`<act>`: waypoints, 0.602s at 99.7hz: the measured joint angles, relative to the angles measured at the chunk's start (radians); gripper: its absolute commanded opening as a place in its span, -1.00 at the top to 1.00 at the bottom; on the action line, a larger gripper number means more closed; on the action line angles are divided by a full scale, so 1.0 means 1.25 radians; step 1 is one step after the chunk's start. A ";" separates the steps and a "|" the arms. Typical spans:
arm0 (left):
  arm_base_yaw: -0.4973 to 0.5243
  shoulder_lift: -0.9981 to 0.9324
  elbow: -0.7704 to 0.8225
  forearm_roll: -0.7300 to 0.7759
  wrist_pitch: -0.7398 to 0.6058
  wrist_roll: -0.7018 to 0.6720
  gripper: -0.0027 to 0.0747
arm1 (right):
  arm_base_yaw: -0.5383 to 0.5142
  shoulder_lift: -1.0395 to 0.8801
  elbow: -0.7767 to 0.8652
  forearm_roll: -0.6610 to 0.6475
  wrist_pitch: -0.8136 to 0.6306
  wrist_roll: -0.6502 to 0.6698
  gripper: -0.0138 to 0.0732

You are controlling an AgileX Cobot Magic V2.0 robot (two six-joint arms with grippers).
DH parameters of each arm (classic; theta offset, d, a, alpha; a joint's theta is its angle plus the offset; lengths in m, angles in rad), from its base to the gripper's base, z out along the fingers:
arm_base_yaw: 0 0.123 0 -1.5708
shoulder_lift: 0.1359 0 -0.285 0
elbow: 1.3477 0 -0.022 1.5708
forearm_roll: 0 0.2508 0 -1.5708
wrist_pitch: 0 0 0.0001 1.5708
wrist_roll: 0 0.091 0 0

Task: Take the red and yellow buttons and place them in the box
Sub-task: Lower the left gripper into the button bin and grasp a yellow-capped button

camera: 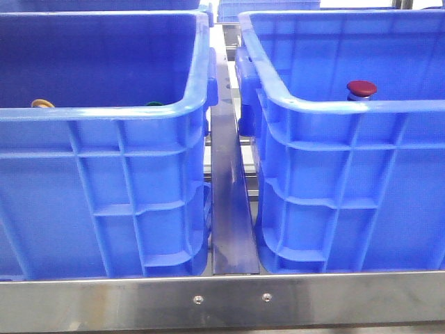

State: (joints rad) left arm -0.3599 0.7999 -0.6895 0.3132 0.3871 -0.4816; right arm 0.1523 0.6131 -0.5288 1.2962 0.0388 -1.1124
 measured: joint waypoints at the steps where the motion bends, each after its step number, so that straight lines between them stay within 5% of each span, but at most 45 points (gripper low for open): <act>1: 0.000 0.007 0.000 0.000 0.002 0.000 -0.54 | 0.000 0.000 0.000 0.000 0.000 0.000 0.84; 60: 0.000 0.459 -0.346 0.059 0.275 0.015 -0.53 | 0.000 0.000 0.000 0.000 0.021 0.000 0.84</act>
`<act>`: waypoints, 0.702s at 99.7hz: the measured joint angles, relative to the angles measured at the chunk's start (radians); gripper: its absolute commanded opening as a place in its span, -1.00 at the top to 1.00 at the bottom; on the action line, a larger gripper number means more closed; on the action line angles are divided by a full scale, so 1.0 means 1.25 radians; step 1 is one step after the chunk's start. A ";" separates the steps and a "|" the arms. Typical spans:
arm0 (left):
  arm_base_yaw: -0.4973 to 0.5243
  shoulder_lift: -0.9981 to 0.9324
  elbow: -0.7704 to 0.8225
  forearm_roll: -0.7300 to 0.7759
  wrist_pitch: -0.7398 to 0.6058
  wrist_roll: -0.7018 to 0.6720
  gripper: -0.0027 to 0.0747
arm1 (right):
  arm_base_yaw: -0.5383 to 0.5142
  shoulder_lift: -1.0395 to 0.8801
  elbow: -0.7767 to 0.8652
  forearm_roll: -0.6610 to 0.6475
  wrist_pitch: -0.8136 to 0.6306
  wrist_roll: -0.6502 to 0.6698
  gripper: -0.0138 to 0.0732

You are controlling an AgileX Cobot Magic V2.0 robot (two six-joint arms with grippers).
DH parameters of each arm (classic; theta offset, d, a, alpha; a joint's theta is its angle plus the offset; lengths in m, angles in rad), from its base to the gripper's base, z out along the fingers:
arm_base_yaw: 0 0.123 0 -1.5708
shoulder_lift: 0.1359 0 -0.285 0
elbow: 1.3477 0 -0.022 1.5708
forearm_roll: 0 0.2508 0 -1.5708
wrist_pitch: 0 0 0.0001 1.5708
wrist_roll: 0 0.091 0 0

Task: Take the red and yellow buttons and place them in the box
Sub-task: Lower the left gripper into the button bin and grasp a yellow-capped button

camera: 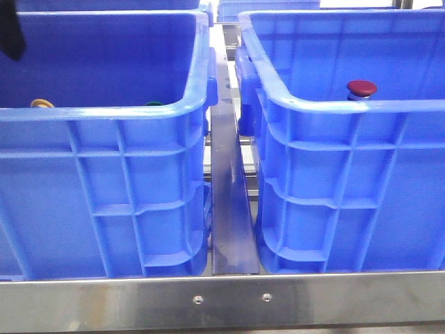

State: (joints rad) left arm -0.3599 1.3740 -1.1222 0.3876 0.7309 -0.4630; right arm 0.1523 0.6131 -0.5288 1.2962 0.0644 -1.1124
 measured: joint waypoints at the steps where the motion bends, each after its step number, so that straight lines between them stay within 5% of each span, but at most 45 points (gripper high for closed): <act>1: 0.001 0.010 -0.007 0.000 0.003 0.000 -0.53 | 0.000 0.000 0.000 0.000 0.000 0.000 0.84; 70: 0.104 0.218 -0.078 -0.057 -0.011 0.134 -0.53 | 0.000 0.000 0.000 0.000 0.003 0.000 0.84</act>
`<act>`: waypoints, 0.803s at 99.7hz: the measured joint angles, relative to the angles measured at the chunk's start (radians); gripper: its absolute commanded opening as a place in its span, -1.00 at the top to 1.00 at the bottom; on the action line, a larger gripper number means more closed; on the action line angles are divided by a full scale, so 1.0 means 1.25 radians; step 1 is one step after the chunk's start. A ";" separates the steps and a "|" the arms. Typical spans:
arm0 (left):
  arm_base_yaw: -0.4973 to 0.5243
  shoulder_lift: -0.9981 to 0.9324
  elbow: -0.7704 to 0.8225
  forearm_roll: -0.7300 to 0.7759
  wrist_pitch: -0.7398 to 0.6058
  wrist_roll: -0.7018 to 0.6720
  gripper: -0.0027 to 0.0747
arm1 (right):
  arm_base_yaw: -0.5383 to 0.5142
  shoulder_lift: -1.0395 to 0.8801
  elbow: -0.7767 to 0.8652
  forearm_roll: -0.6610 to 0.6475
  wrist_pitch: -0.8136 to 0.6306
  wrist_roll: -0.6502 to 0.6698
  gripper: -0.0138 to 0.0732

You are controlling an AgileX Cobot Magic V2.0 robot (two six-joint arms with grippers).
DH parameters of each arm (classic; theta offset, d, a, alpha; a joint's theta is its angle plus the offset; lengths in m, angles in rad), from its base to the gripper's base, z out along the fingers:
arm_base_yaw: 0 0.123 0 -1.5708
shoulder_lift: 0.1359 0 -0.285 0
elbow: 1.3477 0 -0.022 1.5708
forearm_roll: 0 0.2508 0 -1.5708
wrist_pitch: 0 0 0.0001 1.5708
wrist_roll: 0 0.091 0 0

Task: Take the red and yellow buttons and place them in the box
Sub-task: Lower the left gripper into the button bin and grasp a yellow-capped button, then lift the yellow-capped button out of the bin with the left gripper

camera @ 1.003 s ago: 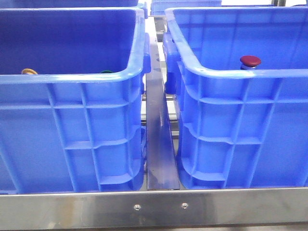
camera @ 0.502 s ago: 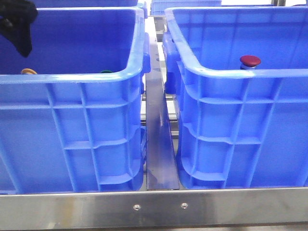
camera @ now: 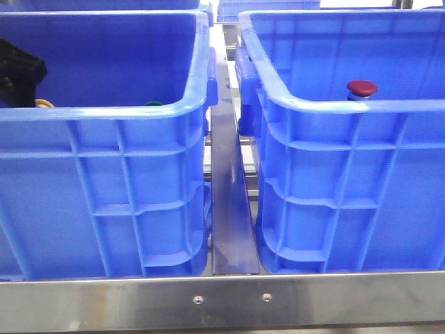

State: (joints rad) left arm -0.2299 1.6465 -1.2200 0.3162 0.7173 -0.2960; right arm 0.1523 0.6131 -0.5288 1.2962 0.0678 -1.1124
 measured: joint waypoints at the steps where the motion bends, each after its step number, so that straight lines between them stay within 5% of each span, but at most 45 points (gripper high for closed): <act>1: 0.000 0.003 0.000 0.000 -0.002 0.000 -0.53 | 0.000 0.000 0.000 0.000 0.000 0.000 0.84; 37: 0.000 0.067 0.000 -0.023 -0.059 0.004 -0.47 | 0.000 0.000 0.000 0.000 0.000 0.000 0.84; 51: 0.000 0.071 -0.007 -0.027 -0.062 0.004 -0.01 | 0.000 0.000 0.000 0.000 0.000 0.000 0.84; 69: 0.000 0.073 -0.006 -0.027 -0.063 0.004 0.98 | 0.000 0.000 0.000 0.000 0.001 0.000 0.84; 80: 0.000 0.068 -0.006 -0.028 -0.063 0.004 0.98 | 0.000 0.000 0.000 0.000 0.002 0.000 0.84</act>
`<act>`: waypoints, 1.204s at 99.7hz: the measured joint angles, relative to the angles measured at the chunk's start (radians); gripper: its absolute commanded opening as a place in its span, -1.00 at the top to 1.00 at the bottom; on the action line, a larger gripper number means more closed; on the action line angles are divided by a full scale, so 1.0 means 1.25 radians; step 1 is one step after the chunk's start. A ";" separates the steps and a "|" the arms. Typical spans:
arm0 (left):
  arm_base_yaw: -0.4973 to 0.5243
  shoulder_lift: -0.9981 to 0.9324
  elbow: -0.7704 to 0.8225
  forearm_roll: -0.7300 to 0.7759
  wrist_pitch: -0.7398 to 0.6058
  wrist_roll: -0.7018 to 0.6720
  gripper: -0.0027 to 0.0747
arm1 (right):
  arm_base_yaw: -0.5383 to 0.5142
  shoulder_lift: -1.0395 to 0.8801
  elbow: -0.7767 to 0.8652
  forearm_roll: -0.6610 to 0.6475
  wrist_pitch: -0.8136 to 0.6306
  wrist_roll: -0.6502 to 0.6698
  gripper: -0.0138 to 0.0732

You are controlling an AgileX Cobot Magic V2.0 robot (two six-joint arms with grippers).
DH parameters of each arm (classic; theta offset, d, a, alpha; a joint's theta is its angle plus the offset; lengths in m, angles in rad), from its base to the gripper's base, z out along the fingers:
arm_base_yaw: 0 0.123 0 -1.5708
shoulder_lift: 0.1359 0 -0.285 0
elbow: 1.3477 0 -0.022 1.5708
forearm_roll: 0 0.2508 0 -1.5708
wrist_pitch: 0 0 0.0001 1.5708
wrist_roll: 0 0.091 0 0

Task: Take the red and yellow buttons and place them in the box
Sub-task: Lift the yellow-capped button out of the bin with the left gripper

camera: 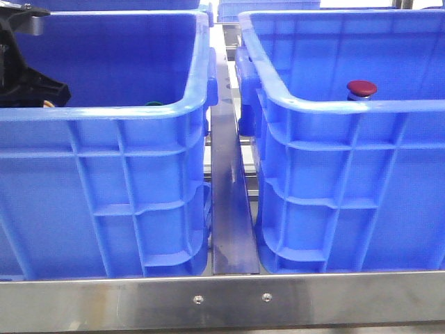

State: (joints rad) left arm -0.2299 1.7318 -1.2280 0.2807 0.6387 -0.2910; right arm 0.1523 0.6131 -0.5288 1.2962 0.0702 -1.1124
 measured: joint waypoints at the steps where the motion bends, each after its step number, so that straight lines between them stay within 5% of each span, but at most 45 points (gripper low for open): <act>1: 0.000 -0.002 0.000 -0.002 0.000 0.000 0.98 | 0.000 0.000 0.000 0.000 0.000 0.000 0.84; 37: -0.017 -0.200 0.022 -0.039 0.049 0.029 0.98 | 0.000 0.000 0.000 0.000 0.001 0.000 0.84; 63: -0.145 -0.426 0.100 -0.060 0.055 0.035 0.98 | 0.000 0.000 0.000 0.000 0.014 0.000 0.73; 86: -0.318 -0.582 0.167 -0.066 0.028 0.037 0.98 | 0.000 0.000 0.000 0.000 0.047 0.000 0.25; 110: -0.480 -0.637 0.181 -0.067 0.020 0.048 0.98 | 0.000 0.000 0.000 0.024 0.092 0.000 -0.64; 120: -0.520 -0.637 0.181 -0.067 0.017 0.050 0.98 | 0.000 0.000 0.000 0.066 0.147 0.000 -0.78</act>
State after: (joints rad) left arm -0.8801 0.9356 -1.0015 0.1970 0.6606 -0.2283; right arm 0.1523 0.6131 -0.5288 1.3790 0.2545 -1.1124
